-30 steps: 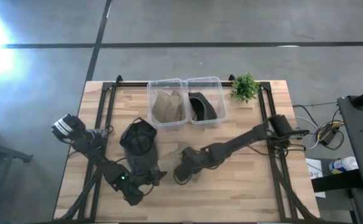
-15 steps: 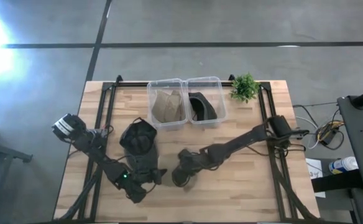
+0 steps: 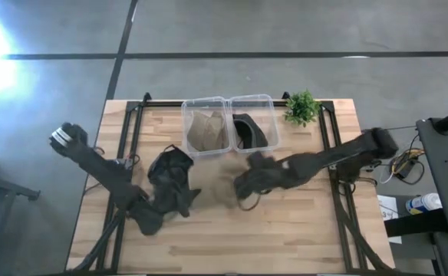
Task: Pick & Place hat
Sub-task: Put the brown cap into the left transparent bin
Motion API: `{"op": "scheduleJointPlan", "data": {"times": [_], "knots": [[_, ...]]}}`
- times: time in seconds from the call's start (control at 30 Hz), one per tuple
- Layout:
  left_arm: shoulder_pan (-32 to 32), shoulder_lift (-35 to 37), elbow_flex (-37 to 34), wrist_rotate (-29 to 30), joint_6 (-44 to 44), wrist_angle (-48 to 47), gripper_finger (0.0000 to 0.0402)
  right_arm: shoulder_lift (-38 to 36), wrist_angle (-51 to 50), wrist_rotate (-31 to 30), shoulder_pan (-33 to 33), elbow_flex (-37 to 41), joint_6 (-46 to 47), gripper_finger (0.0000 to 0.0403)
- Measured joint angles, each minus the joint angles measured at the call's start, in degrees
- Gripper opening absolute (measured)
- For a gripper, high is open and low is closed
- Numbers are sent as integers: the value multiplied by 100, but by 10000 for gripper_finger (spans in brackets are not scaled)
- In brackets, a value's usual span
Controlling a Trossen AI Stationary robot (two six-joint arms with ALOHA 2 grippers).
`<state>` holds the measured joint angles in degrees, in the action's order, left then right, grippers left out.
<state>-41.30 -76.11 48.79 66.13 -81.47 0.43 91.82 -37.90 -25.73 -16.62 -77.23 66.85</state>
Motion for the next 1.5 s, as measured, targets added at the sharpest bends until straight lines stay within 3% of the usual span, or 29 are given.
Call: {"op": "scheduleJointPlan", "data": {"times": [0.13,0.23,0.37,0.47,0.57,0.63,0.8,0.93,1.1,1.3,1.5], "knots": [[271,748,307,475,2244,-2,6,-608,-552,-873,15,41,0,201],[806,1150,508,547,3803,-5,6,-878,-757,-1151,42,96,9,201],[1905,1511,732,53,4758,-339,6,-1021,-1015,-1205,52,157,141,201],[2926,1566,990,-946,4323,-1517,6,-1004,-1216,-1199,52,197,327,201],[4143,1382,1234,-2883,3367,-2738,6,-994,-1323,-1181,52,262,512,201],[4725,1163,1296,-3787,3225,-3142,6,-991,-1335,-1171,52,306,595,201],[5485,593,1656,-4781,3427,-3312,7,-991,-1338,-1168,52,395,634,201],[5684,82,2280,-4910,3558,-4051,7,-991,-1337,-1148,52,521,813,201],[5734,-308,3030,-4317,3593,-5293,7,-991,-1385,-1036,52,708,1269,201],[5873,-430,3306,-5599,3314,-5789,8,-988,-1422,-963,48,886,1623,201],[5874,-732,3342,-5882,3285,-6675,9,-988,-1400,-986,48,972,1587,201]]}}
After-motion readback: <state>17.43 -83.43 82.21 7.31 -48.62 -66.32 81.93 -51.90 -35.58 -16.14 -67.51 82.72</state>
